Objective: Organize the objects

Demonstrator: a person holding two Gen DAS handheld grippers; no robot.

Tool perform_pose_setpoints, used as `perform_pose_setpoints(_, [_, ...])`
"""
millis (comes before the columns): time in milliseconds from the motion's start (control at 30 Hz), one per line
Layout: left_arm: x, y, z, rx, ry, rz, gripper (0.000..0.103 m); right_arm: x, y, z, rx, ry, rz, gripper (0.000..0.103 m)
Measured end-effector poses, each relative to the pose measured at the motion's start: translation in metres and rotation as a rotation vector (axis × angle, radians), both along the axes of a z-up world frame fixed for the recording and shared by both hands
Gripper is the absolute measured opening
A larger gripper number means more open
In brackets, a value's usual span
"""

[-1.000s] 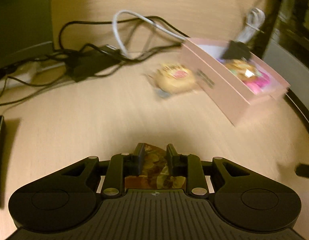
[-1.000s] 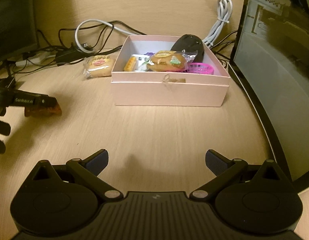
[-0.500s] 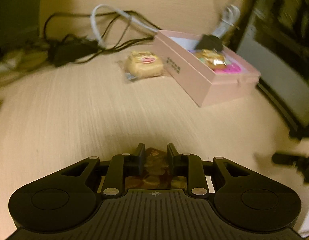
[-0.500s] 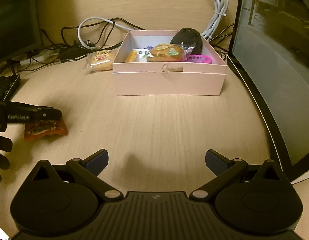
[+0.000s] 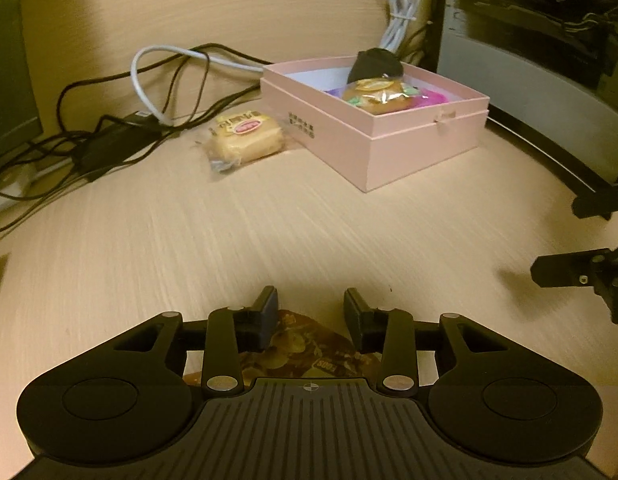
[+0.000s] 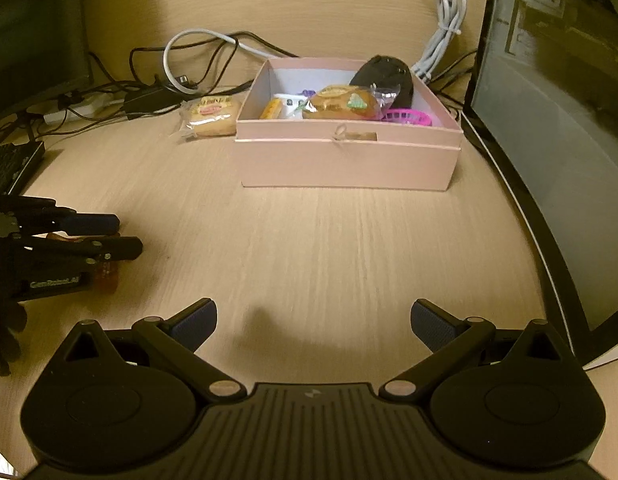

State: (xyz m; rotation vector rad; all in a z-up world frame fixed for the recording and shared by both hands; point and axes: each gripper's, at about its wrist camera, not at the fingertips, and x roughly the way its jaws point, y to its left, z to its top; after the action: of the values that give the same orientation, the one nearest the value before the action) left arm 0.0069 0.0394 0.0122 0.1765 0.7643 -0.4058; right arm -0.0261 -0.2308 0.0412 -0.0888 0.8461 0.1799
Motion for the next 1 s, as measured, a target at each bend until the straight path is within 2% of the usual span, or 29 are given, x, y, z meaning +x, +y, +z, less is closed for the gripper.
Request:
perform_pose_setpoints(100, [-0.001, 0.002, -0.001, -0.019, -0.004, 0.016, 0.040, -0.004, 0.000, 0.004, -0.008, -0.019, 0.001, 0.103])
perform_pose_setpoints(233, [0.000, 0.005, 0.000, -0.036, -0.003, 0.040, 0.033, -0.005, -0.002, 0.004, -0.009, -0.020, -0.007, 0.103])
perform_pose_setpoints(533, [0.003, 0.011, 0.001, -0.063, 0.013, 0.046, 0.033, -0.005, -0.004, 0.003, -0.006, -0.016, -0.020, 0.103])
perform_pose_setpoints(600, [0.010, 0.015, 0.008, -0.111, 0.039, 0.045, 0.033, -0.004, -0.005, 0.003, -0.006, -0.016, -0.020, 0.103])
perform_pose_setpoints(667, [0.020, 0.018, 0.026, -0.134, -0.010, 0.016, 0.033, -0.003, -0.006, 0.005, -0.008, -0.018, -0.018, 0.103])
perform_pose_setpoints(733, [0.038, 0.012, 0.047, -0.065, -0.098, -0.046, 0.033, -0.003, -0.007, 0.006, -0.011, -0.019, -0.009, 0.103])
perform_pose_setpoints(800, [0.063, 0.002, 0.060, 0.001, -0.133, -0.122, 0.034, -0.003, -0.006, 0.006, -0.021, -0.023, 0.003, 0.103])
perform_pose_setpoints(900, [0.108, -0.015, 0.063, 0.107, -0.128, -0.225, 0.036, -0.001, -0.006, 0.006, -0.048, -0.025, 0.027, 0.103])
perform_pose_setpoints(1000, [0.148, -0.028, 0.055, 0.255, -0.095, -0.311, 0.036, 0.002, -0.011, 0.007, -0.062, -0.021, 0.041, 0.103])
